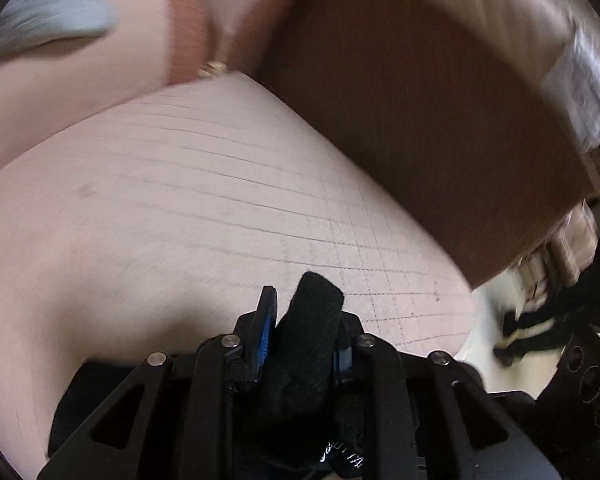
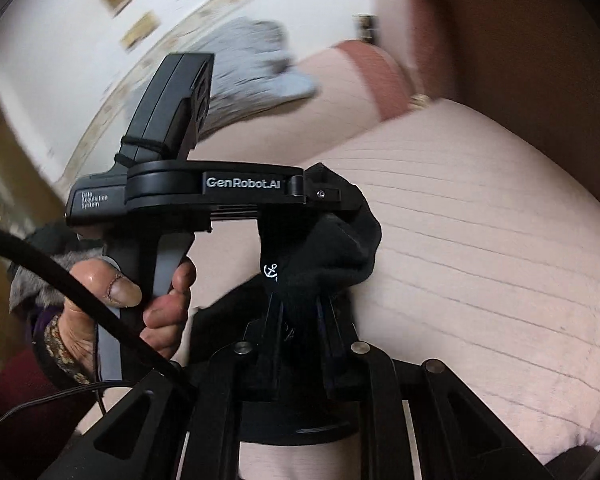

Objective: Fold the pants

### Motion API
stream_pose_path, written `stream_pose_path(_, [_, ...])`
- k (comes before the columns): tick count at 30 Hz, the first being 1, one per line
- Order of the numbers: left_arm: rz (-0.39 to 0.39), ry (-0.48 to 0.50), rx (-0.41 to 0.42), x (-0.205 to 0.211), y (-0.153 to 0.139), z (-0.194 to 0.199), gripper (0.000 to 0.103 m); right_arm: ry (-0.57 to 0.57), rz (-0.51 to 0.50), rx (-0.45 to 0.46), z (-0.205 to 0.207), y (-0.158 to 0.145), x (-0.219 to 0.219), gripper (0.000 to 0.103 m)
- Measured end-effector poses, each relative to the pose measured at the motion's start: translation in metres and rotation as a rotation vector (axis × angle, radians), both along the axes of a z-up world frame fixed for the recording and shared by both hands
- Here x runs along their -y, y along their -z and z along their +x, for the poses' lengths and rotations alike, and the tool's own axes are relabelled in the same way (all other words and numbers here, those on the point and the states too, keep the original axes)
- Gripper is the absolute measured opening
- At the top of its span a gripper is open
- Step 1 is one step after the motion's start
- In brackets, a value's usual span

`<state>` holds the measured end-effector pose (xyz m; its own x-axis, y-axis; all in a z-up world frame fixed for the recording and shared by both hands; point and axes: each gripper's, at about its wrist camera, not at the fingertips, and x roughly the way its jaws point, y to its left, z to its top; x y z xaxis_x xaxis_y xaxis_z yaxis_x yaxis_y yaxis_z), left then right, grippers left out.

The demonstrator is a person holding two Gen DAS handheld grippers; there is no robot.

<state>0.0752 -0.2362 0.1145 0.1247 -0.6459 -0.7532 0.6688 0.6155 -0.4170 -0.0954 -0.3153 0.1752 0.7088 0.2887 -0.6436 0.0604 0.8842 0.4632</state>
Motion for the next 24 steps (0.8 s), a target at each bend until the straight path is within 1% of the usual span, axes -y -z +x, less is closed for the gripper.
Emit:
stream_pose_path(2, [-0.052, -0.06, -0.011, -0.036, 0.0, -0.003, 0.021, -0.071, -0.032, 0.007, 0.007, -0.01, -0.03, 0.017])
stream_pose_path(3, [-0.084, -0.099, -0.019, -0.06, 0.001, -0.004, 0.021, -0.101, -0.049, 0.009, 0.009, -0.013, -0.043, 0.017])
stream_pose_path(4, [-0.121, -0.143, -0.034, -0.086, 0.006, -0.007, 0.021, -0.142, -0.074, 0.009, 0.011, -0.014, -0.06, 0.017])
stream_pose_path(5, [-0.146, -0.171, -0.045, -0.103, 0.009, -0.007, 0.023, -0.182, -0.107, 0.008, 0.012, -0.016, -0.079, 0.017])
stream_pose_path(6, [-0.175, -0.207, -0.059, -0.127, 0.013, -0.019, 0.024, -0.214, -0.138, 0.007, 0.014, -0.015, -0.094, 0.017])
stream_pose_path(7, [-0.203, -0.243, -0.081, -0.149, 0.02, -0.019, 0.027, -0.255, -0.183, 0.004, 0.015, -0.013, -0.114, 0.017])
stream_pose_path(9, [-0.239, -0.294, -0.122, -0.179, 0.037, -0.022, 0.03, -0.324, -0.26, -0.006, 0.017, -0.005, -0.147, 0.017])
stream_pose_path(10, [-0.245, -0.328, -0.143, -0.195, 0.047, -0.021, 0.034, -0.36, -0.309, -0.011, 0.019, 0.002, -0.165, 0.017])
stream_pose_path(11, [-0.241, -0.361, -0.152, -0.207, 0.054, -0.022, 0.035, -0.39, -0.351, -0.017, 0.02, 0.009, -0.179, 0.018])
stream_pose_path(13, [-0.238, -0.43, -0.178, -0.233, 0.068, -0.024, 0.035, -0.461, -0.428, -0.039, 0.025, 0.026, -0.208, 0.022])
stream_pose_path(14, [-0.254, -0.448, -0.199, -0.243, 0.073, -0.024, 0.036, -0.491, -0.444, -0.049, 0.023, 0.035, -0.218, 0.028])
stream_pose_path(15, [-0.276, -0.471, -0.224, -0.258, 0.078, -0.024, 0.038, -0.527, -0.444, -0.065, 0.023, 0.043, -0.226, 0.029])
stream_pose_path(16, [-0.293, -0.499, -0.238, -0.272, 0.082, -0.023, 0.042, -0.555, -0.436, -0.08, 0.022, 0.049, -0.232, 0.033])
stream_pose_path(17, [-0.298, -0.524, -0.239, -0.283, 0.085, -0.024, 0.043, -0.576, -0.43, -0.088, 0.02, 0.051, -0.238, 0.039])
stream_pose_path(18, [-0.303, -0.544, -0.236, -0.29, 0.085, -0.027, 0.044, -0.609, -0.41, -0.083, 0.016, 0.051, -0.244, 0.041])
stream_pose_path(20, [-0.298, -0.601, -0.231, -0.31, 0.086, -0.031, 0.046, -0.652, -0.406, -0.073, 0.009, 0.047, -0.251, 0.043])
stream_pose_path(22, [-0.284, -0.644, -0.214, -0.325, 0.08, -0.033, 0.046, -0.674, -0.441, -0.043, -0.001, 0.04, -0.253, 0.044])
stream_pose_path(23, [-0.275, -0.656, -0.196, -0.327, 0.074, -0.036, 0.046, -0.68, -0.475, -0.04, -0.005, 0.035, -0.25, 0.044])
stream_pose_path(24, [-0.267, -0.659, -0.184, -0.326, 0.069, -0.037, 0.047, -0.673, -0.476, -0.028, -0.012, 0.03, -0.245, 0.044])
